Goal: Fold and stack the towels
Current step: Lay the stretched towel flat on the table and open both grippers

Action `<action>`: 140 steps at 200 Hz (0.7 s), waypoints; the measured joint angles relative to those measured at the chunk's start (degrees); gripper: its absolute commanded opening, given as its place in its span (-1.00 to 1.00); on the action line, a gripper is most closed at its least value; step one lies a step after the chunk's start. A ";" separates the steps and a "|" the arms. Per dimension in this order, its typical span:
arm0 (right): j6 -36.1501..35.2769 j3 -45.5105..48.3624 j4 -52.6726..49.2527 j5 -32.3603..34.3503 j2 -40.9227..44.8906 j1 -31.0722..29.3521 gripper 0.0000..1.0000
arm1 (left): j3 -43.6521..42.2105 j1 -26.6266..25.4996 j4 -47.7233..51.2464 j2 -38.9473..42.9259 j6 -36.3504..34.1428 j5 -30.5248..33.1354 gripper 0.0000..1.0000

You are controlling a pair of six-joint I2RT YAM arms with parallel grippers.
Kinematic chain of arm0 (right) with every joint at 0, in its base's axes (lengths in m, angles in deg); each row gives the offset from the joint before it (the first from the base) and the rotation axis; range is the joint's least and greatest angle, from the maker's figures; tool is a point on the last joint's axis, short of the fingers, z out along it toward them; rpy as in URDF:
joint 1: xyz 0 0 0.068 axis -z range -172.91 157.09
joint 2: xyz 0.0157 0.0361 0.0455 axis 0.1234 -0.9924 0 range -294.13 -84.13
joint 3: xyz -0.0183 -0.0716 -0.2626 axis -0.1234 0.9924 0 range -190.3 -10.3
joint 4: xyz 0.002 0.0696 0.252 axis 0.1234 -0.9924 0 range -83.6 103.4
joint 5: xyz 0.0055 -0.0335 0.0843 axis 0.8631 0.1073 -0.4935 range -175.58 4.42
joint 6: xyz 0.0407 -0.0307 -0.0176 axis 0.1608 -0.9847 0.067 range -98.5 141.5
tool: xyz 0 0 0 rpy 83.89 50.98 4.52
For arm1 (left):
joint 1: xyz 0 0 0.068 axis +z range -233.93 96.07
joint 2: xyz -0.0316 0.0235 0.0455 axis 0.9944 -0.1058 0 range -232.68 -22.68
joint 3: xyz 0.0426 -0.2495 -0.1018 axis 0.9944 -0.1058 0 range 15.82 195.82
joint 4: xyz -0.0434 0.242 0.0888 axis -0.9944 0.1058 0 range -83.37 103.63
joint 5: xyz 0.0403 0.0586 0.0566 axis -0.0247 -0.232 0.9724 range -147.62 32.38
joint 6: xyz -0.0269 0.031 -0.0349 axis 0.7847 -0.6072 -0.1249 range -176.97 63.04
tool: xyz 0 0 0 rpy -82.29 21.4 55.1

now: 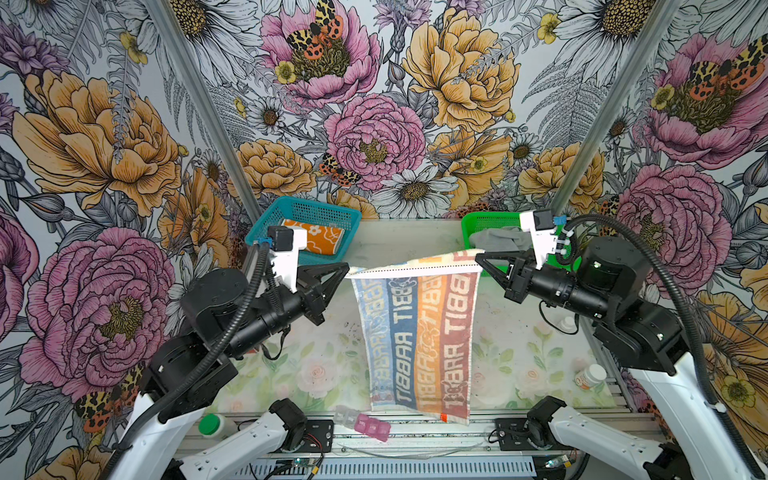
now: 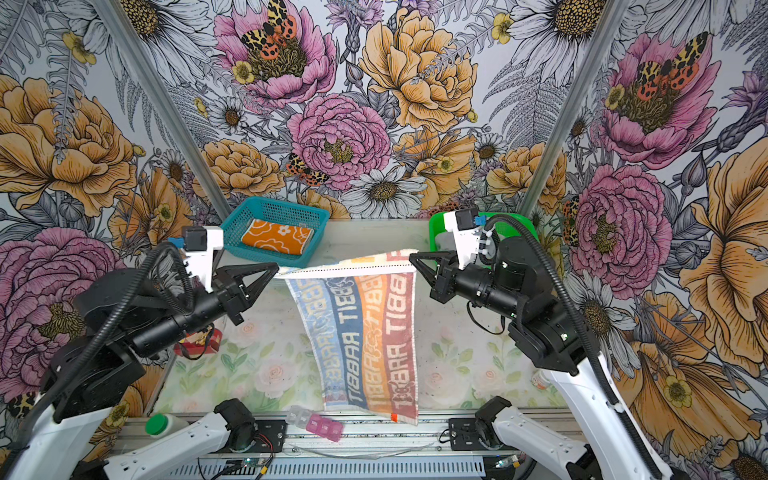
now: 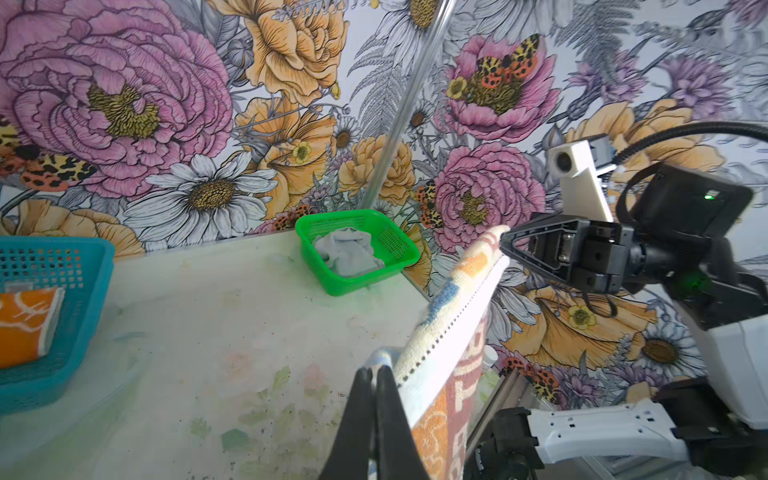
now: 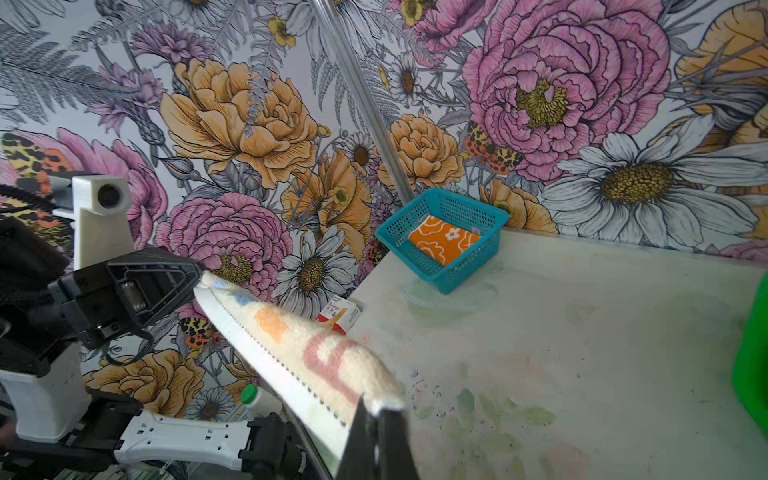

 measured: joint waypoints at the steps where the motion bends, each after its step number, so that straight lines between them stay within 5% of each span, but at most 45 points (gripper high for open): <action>1: -0.07 0.11 -0.02 0.13 -0.13 0.04 -1.00 | -0.42 0.00 -0.15 -0.22 0.00 0.35 -1.00; 35: -1.68 8.20 3.56 3.23 -7.45 3.50 -1.00 | -11.85 2.62 -6.58 -5.07 -0.11 6.19 -1.00; 80: -1.92 17.03 12.85 0.35 -19.85 8.72 -1.00 | -23.52 12.11 -20.79 -16.11 2.43 4.74 -1.00; 140: -3.80 10.75 22.49 -3.98 -45.59 13.64 -1.00 | -21.73 18.27 -36.41 -40.72 3.21 1.79 -1.00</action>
